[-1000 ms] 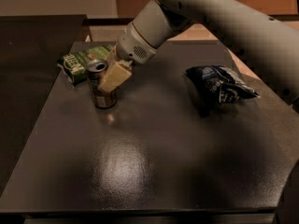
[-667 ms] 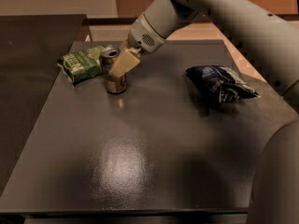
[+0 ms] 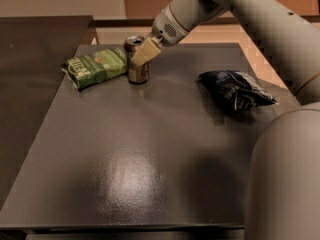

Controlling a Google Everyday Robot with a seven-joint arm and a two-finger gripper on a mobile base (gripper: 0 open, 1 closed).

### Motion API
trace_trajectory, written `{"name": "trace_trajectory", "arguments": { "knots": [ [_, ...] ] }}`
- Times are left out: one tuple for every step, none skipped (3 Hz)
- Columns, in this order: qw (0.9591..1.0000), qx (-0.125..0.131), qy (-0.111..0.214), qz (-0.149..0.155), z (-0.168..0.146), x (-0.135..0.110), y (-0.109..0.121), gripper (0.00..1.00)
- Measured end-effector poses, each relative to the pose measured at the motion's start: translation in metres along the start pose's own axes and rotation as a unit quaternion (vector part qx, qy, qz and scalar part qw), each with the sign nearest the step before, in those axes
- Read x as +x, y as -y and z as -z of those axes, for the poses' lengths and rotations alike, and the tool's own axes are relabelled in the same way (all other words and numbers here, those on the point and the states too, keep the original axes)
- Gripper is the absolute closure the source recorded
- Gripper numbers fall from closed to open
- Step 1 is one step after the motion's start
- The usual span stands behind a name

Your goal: Move orange can near green jalapeno chip bag

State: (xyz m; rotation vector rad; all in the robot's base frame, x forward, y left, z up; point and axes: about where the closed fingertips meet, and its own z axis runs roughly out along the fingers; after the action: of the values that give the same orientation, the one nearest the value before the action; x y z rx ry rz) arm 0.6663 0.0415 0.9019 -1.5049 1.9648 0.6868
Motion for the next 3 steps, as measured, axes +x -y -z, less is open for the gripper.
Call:
{"name": "trace_trajectory", "arguments": {
  "knots": [
    [0.9998,0.013,0.003,-0.015,-0.0035,0.0029,0.0088,0.59],
    [0.9998,0.010,0.002,-0.014,-0.0065,0.0026,0.0081,0.36],
    [0.9999,0.008,0.001,-0.014,-0.0096,0.0025,0.0074,0.13]
  ]
}}
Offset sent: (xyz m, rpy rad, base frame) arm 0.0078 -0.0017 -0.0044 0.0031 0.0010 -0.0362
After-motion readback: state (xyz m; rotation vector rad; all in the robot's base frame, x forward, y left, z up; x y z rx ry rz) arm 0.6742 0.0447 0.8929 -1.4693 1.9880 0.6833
